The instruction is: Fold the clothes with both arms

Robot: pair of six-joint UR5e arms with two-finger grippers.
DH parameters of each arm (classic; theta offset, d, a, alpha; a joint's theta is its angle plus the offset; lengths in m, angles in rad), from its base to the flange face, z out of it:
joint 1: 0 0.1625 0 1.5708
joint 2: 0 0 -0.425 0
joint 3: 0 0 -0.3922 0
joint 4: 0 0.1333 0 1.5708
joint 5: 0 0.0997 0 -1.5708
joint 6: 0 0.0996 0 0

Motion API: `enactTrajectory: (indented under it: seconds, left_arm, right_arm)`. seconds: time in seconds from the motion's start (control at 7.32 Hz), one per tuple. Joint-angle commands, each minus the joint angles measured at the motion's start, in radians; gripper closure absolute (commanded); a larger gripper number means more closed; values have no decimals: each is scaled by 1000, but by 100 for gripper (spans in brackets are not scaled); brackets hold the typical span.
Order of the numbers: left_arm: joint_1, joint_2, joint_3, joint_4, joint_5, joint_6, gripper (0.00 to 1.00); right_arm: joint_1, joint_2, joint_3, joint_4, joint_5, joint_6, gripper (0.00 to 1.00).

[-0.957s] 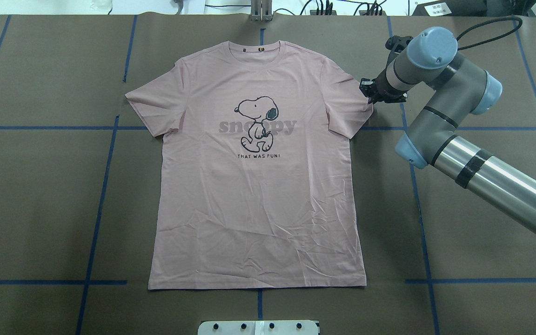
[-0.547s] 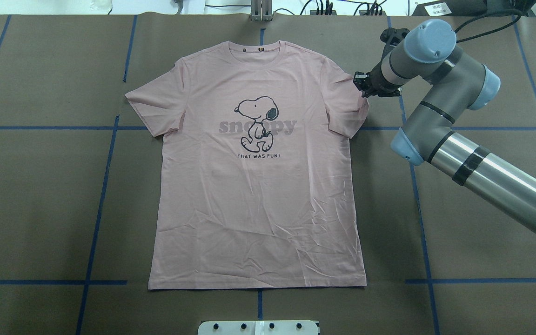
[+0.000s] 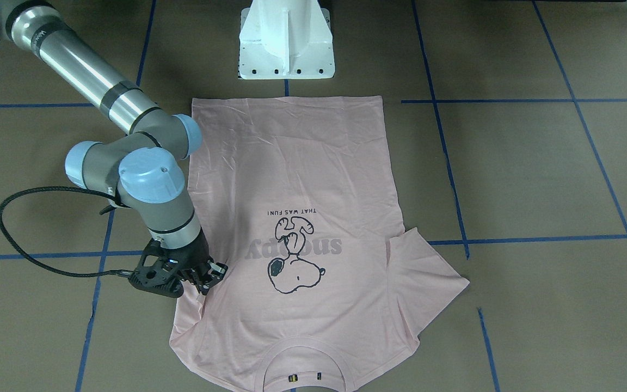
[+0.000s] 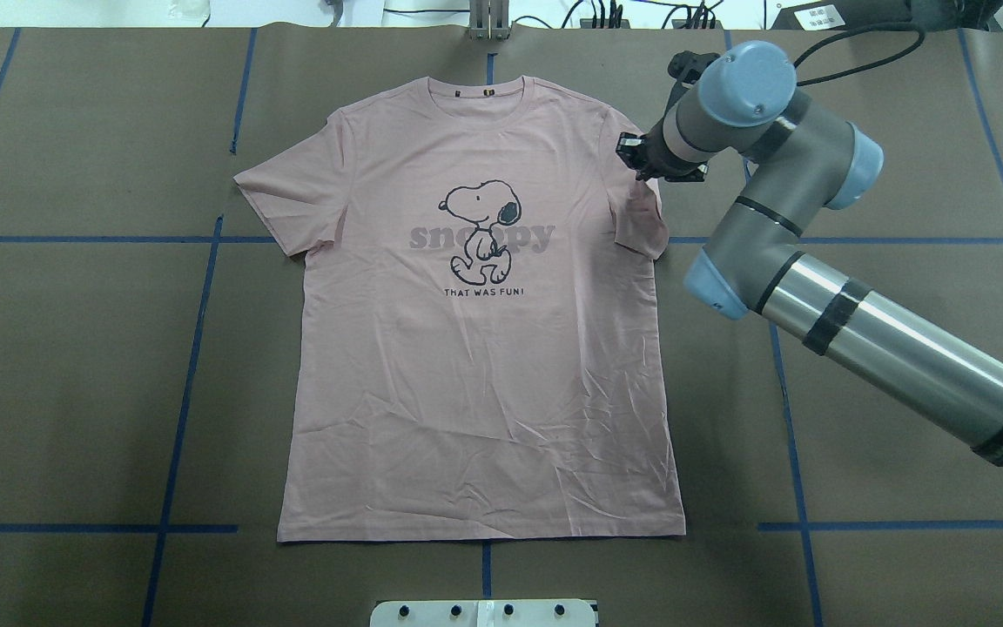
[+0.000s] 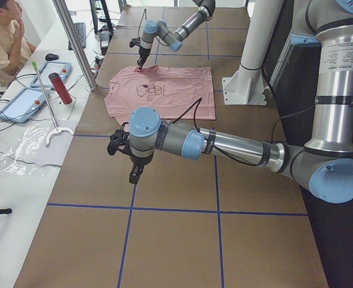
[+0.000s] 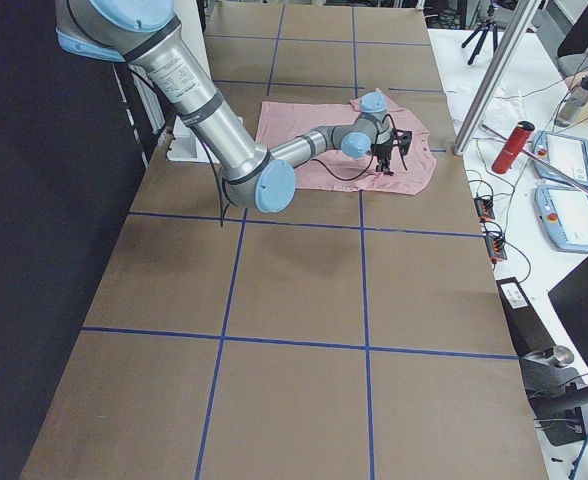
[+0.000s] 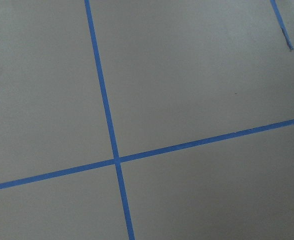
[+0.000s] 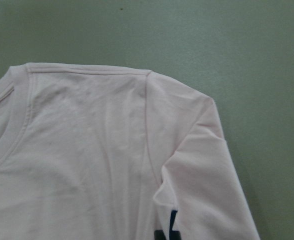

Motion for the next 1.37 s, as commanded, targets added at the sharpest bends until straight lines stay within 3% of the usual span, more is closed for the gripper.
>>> enactTrajectory:
  seconds: [0.0, 0.27, 0.55, 0.68, 0.82, 1.09, 1.23]
  left_arm:
    - [3, -1, 17, -6, -103, -2, 0]
    - [49, -14, 19, -163, -146, -160, 0]
    - [220, -101, 63, -399, -110, -489, 0]
    - [323, -217, 131, -403, -14, -667, 0]
    - [406, -323, 238, -408, 20, -769, 0]
    - [571, -469, 371, -411, 303, -940, 0]
    - [616, -521, 435, -426, 365, -947, 1]
  right_arm:
    - [-13, 66, -73, -2, -42, 0, 0]
    - [-11, 48, 15, -5, -35, 13, 0]
    - [-11, -90, 200, 0, 4, 13, 0]
    - [0, -195, 349, -9, 103, 13, 0]
    - [27, -272, 425, -11, 202, 14, 0]
    - [30, -441, 684, -26, 216, 23, 0]
    - [41, -454, 698, -25, 217, 20, 0]
